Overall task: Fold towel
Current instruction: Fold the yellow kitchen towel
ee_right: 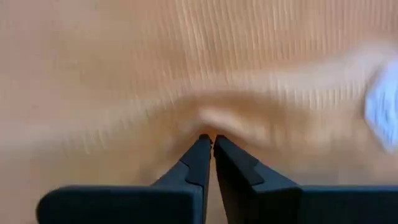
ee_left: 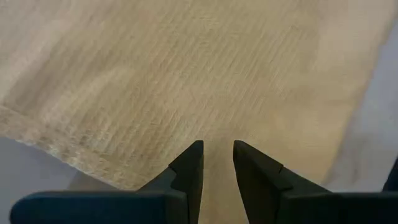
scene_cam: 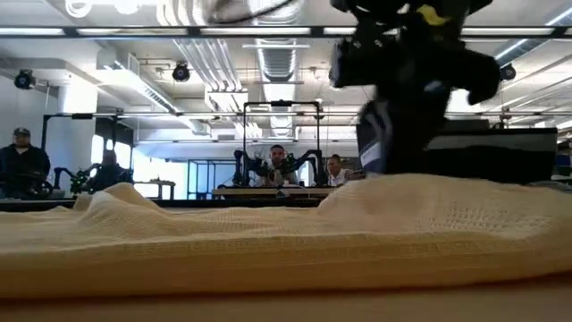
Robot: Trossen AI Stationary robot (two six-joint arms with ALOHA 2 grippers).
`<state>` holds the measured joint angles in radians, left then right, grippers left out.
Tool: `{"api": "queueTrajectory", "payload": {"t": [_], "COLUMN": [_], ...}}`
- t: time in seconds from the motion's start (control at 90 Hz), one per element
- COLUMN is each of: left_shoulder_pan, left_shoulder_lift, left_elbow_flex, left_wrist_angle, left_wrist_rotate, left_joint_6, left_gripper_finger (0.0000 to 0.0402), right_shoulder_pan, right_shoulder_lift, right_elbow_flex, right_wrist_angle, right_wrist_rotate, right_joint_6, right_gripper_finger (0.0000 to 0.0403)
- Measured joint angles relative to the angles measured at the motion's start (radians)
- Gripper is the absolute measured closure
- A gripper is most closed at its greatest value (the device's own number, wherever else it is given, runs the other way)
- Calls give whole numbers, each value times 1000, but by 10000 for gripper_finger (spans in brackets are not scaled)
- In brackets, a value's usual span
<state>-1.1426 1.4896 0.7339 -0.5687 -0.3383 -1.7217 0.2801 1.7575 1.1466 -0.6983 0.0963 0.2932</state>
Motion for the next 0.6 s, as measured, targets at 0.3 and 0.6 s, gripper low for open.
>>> {"api": "queueTrajectory", "payload": {"t": [0.3, 0.6], "left_shoulder_pan": [-1, 2], "left_shoulder_lift": [0, 1], "left_elbow_flex": [-17, -17], "left_wrist_angle": [16, 24], "left_wrist_rotate": [-7, -46], "left_joint_6": [-4, 10], "left_gripper_finger": [327, 327], "right_shoulder_pan": [98, 92], "right_shoulder_lift": [-10, 59], "right_elbow_flex": [-206, -227], "right_wrist_angle": [219, 682], "right_wrist_rotate": [20, 99], "right_joint_6": [113, 28], "right_gripper_finger": [391, 391]}}
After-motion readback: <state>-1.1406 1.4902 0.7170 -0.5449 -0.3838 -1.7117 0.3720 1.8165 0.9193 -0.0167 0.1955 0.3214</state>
